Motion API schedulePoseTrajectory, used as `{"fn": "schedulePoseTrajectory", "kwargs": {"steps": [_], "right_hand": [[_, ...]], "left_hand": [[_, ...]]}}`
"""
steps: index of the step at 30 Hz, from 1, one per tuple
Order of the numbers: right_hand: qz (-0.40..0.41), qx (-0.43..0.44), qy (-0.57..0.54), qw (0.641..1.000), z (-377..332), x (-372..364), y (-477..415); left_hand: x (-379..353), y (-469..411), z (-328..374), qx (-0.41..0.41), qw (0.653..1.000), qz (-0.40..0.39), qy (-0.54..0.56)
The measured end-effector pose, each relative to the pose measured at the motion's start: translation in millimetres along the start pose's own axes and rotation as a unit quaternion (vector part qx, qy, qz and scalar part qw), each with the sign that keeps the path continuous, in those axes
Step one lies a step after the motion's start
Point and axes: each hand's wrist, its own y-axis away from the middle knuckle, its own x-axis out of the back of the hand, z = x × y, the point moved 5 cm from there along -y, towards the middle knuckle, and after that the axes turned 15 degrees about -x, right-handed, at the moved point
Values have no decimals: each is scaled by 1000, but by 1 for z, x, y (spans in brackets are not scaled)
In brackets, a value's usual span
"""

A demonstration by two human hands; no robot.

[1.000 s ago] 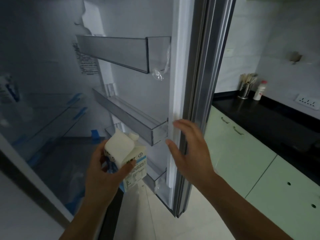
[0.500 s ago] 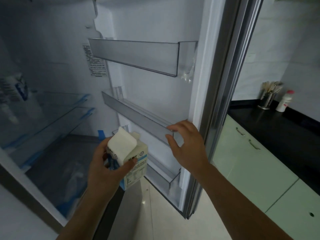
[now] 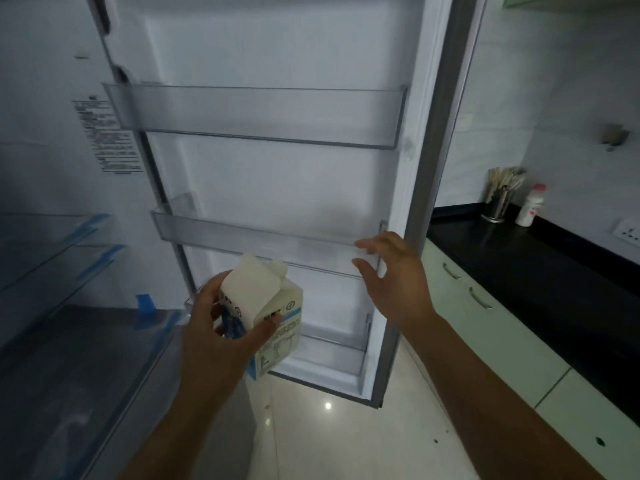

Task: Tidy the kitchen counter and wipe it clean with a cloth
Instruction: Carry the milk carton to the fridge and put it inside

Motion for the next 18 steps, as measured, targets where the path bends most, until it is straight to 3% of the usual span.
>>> {"fn": "schedulePoseTrajectory", "kwargs": {"steps": [12,18], "right_hand": [[40,14,58,997,49,-22,-39],[10,14,57,998,65,-26,-62]], "left_hand": [[-51,-62,-48,-25,1000,14,12],[-54,-70,-57,-2,1000,31,-4]]}}
